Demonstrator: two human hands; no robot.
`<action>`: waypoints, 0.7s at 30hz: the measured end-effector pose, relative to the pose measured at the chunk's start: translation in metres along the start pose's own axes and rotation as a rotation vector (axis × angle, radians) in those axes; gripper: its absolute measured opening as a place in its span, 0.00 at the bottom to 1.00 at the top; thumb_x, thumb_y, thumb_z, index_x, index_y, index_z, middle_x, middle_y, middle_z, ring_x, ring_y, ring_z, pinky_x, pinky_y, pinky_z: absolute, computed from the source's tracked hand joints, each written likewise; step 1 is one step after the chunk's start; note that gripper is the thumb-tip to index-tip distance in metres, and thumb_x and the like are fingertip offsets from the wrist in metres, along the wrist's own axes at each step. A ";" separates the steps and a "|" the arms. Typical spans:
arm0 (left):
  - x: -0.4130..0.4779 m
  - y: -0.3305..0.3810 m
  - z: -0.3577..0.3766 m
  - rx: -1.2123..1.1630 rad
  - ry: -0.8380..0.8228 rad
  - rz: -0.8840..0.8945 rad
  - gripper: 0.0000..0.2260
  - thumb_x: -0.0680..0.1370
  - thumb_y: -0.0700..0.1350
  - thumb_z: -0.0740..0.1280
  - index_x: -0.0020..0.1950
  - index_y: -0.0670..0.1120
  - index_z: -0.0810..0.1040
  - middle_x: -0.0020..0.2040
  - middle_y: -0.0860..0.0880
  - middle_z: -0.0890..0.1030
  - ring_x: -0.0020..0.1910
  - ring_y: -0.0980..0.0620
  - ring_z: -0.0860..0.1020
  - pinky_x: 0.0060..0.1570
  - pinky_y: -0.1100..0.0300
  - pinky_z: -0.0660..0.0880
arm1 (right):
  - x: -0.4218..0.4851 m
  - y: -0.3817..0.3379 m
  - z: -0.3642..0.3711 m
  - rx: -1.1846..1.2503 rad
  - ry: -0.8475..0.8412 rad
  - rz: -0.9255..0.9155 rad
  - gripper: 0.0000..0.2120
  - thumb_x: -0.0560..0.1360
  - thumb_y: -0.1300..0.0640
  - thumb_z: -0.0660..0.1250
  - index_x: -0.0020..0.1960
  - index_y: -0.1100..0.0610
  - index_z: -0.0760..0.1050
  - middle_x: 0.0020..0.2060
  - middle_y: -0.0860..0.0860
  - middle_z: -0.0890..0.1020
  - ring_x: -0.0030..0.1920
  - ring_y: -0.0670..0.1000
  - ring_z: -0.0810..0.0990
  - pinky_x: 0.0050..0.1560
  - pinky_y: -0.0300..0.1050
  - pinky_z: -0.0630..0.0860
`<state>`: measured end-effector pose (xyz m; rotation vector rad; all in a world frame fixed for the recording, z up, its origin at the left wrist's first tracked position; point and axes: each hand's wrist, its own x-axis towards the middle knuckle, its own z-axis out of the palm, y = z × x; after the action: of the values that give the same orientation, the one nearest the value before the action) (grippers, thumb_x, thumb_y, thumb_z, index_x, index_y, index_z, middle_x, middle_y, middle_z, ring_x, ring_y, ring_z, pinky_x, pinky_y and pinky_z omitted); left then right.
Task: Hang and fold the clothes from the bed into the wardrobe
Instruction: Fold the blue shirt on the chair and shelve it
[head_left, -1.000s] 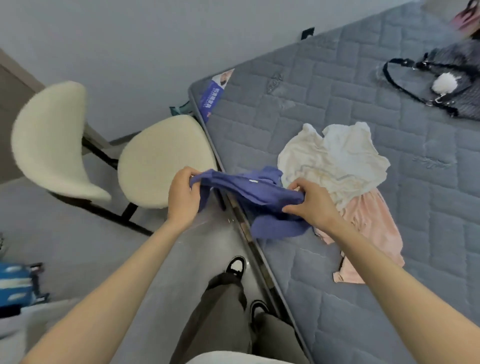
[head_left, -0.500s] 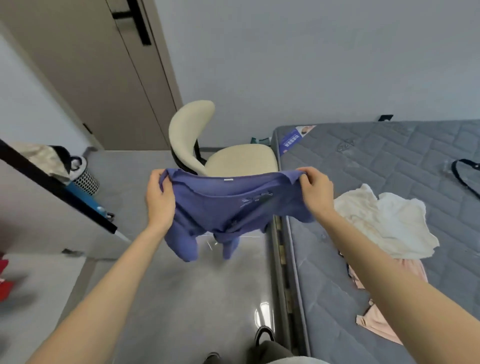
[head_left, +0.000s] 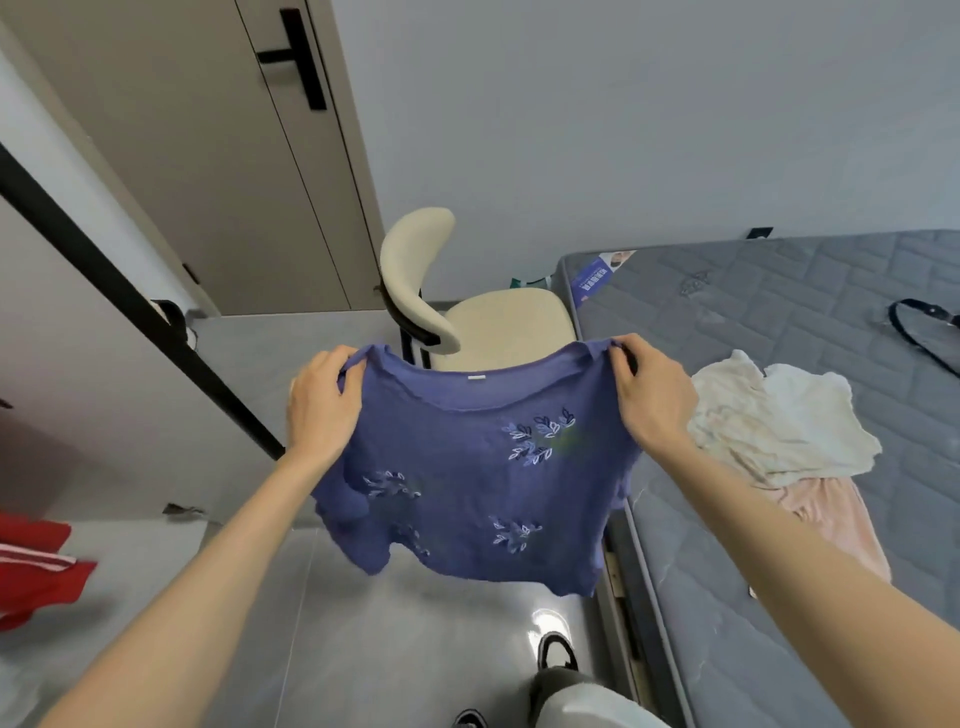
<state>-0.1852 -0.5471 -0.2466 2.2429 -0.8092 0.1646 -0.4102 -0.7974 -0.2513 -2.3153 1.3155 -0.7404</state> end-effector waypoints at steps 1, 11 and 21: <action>0.002 0.000 0.002 -0.005 -0.011 0.006 0.17 0.81 0.41 0.60 0.35 0.55 0.61 0.32 0.52 0.67 0.35 0.47 0.68 0.36 0.56 0.61 | -0.002 0.000 -0.002 0.001 0.014 -0.010 0.11 0.81 0.50 0.55 0.54 0.46 0.76 0.46 0.51 0.83 0.46 0.59 0.79 0.37 0.45 0.62; 0.045 0.022 0.066 -0.101 -0.230 0.045 0.12 0.81 0.44 0.60 0.38 0.47 0.70 0.35 0.46 0.73 0.37 0.45 0.72 0.39 0.49 0.69 | 0.044 0.049 -0.006 0.082 -0.046 0.111 0.10 0.81 0.53 0.57 0.53 0.51 0.76 0.46 0.53 0.83 0.49 0.60 0.78 0.41 0.47 0.68; 0.149 0.039 0.183 -0.052 -0.298 0.004 0.15 0.80 0.44 0.59 0.33 0.51 0.64 0.31 0.50 0.70 0.32 0.50 0.68 0.32 0.55 0.62 | 0.167 0.108 0.045 -0.016 -0.189 0.191 0.11 0.80 0.51 0.57 0.55 0.47 0.77 0.52 0.53 0.83 0.53 0.60 0.78 0.42 0.48 0.69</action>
<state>-0.1123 -0.7671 -0.3044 2.2465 -0.9615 -0.1924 -0.3842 -0.9929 -0.3032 -2.1723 1.4330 -0.4400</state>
